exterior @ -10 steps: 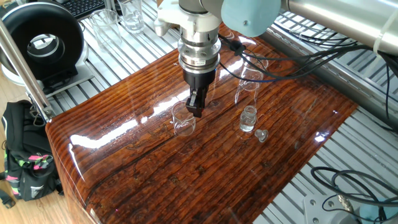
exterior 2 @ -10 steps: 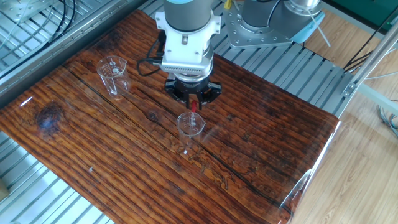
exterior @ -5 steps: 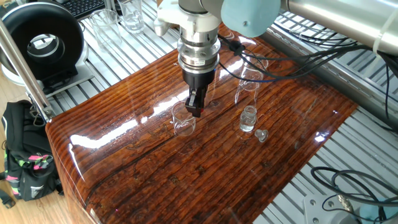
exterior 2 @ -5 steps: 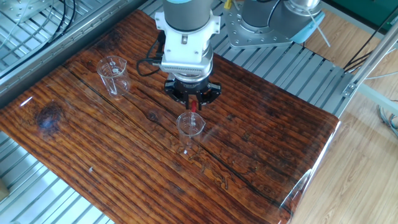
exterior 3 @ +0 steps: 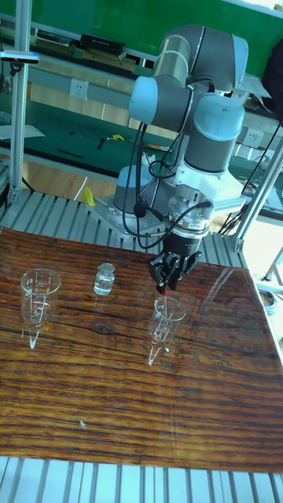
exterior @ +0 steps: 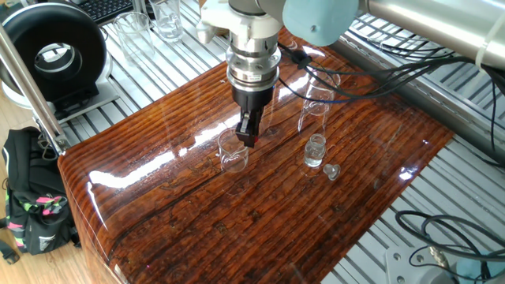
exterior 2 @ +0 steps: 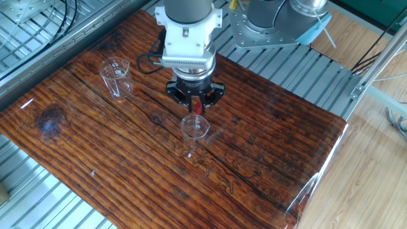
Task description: Transfer liquid using a dropper
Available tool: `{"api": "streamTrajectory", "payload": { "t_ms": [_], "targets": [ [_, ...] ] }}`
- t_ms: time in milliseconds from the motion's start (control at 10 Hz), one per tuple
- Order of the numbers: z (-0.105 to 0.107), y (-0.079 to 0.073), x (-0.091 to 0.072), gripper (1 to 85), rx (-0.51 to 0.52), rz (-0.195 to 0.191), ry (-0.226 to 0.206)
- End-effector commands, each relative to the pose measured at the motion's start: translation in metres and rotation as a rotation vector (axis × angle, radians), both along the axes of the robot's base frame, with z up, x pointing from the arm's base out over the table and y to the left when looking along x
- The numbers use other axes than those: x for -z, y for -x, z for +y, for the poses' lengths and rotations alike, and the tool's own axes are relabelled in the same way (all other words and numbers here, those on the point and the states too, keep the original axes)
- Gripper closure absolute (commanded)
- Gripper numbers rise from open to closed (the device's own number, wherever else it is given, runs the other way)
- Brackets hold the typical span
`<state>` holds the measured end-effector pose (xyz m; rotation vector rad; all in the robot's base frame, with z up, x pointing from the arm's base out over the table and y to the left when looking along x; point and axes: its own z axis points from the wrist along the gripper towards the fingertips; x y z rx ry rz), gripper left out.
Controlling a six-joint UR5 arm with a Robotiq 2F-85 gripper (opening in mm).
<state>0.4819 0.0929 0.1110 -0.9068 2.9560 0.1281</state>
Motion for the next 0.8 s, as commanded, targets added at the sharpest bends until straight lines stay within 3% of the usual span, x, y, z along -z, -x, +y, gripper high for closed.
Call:
{"api": "streamTrajectory", "payload": {
  "t_ms": [0, 400, 700],
  "targets": [
    [0.006, -0.006, -0.002, 52.3, 0.002, -0.053, -0.055],
    [-0.002, 0.002, -0.004, 52.3, -0.005, -0.055, -0.036],
    [-0.006, 0.014, -0.006, 52.3, 0.008, -0.053, -0.049]
  ]
}}
